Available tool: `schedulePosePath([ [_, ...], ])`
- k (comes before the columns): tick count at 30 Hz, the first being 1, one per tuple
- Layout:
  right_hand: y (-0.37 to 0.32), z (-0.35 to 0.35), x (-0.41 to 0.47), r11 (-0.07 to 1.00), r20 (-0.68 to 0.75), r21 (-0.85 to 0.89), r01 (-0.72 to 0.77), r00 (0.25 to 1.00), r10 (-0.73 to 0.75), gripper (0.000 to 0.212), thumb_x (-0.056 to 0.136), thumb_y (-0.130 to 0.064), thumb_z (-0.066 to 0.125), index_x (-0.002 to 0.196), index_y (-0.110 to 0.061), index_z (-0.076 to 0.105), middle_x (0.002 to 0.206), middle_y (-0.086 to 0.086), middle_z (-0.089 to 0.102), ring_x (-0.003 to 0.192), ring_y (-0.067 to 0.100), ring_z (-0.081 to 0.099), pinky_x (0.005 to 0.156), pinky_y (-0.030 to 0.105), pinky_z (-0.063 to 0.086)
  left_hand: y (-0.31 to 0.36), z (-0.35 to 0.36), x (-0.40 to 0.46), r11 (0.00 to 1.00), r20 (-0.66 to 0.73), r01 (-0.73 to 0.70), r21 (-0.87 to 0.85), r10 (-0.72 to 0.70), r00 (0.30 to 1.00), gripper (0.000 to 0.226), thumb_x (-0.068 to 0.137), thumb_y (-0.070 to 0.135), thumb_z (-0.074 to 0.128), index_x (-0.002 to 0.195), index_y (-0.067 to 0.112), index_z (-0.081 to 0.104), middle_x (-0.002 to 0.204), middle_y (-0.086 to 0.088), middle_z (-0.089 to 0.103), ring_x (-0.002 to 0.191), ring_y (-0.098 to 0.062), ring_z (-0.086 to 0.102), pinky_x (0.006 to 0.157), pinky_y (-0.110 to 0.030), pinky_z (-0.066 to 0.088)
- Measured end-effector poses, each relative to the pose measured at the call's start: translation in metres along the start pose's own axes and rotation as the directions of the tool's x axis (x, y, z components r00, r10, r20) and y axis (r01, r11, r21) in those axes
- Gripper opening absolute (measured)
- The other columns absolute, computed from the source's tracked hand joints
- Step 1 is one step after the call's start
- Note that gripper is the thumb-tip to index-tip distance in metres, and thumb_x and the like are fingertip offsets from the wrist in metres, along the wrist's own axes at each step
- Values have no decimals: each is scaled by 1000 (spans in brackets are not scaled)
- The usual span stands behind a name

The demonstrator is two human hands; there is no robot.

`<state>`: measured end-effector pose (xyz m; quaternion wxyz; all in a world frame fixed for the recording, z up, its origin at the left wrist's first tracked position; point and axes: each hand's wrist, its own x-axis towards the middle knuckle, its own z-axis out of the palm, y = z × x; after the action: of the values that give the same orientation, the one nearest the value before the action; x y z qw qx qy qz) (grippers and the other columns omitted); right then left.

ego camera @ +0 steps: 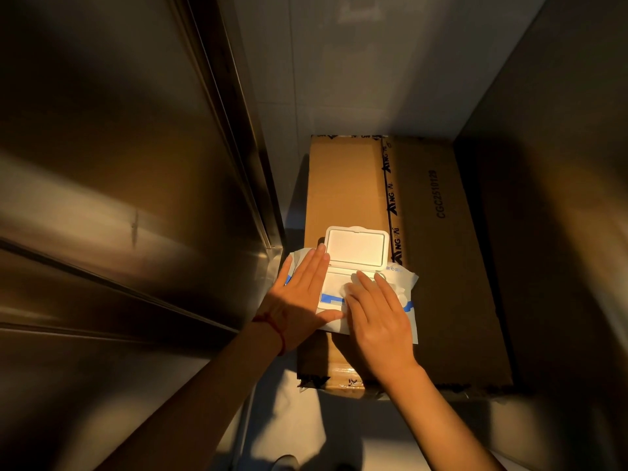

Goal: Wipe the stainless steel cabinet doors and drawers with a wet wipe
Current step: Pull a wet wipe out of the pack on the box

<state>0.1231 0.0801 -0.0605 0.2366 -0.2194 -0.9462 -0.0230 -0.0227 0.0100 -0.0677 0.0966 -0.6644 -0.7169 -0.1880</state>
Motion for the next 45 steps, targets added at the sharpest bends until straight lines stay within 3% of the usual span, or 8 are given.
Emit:
schedulePosePath([
  [9, -5, 0, 1, 995, 92, -83, -48, 994, 56, 56, 47, -19, 93, 96, 1, 73, 98, 19, 71, 95, 32, 68, 84, 50, 50, 1, 2, 1, 1000, 24, 27, 8, -27, 999, 72, 54, 37, 87, 103, -12, 66, 109, -28, 64, 98, -41, 64, 68, -61, 53],
  [14, -9, 0, 3, 989, 135, -118, -92, 985, 108, 57, 40, -19, 95, 91, -1, 74, 100, 19, 70, 97, 34, 67, 82, 53, 50, 2, -1, 1, 999, 38, 32, 21, -33, 999, 74, 58, 39, 85, 107, -12, 64, 112, -28, 63, 102, -41, 62, 72, -61, 52],
  [32, -2, 1, -8, 999, -50, -26, -40, 998, 39, 44, 44, -17, 93, 81, -2, 75, 95, 16, 72, 92, 29, 69, 79, 50, 52, 4, -6, 3, 999, 46, 41, 7, -41, 998, 74, 47, 36, 91, 99, -11, 67, 105, -27, 66, 95, -39, 65, 68, -59, 53],
  [40, -7, -2, -9, 998, 25, -37, -53, 998, 54, 52, 51, -14, 91, 98, 0, 73, 104, 17, 70, 99, 29, 67, 82, 49, 52, 5, -8, 4, 999, 53, 36, 15, -36, 998, 72, 52, 37, 89, 100, -12, 67, 106, -28, 65, 97, -40, 64, 67, -59, 54],
  [45, -9, -2, -2, 991, 96, -68, -112, 988, 118, 58, 42, -17, 94, 94, 0, 74, 99, 17, 71, 95, 31, 68, 79, 49, 53, 8, -13, 5, 999, 75, 47, -1, -47, 996, 70, 50, 32, 91, 99, -13, 67, 104, -30, 64, 95, -43, 64, 64, -61, 53],
])
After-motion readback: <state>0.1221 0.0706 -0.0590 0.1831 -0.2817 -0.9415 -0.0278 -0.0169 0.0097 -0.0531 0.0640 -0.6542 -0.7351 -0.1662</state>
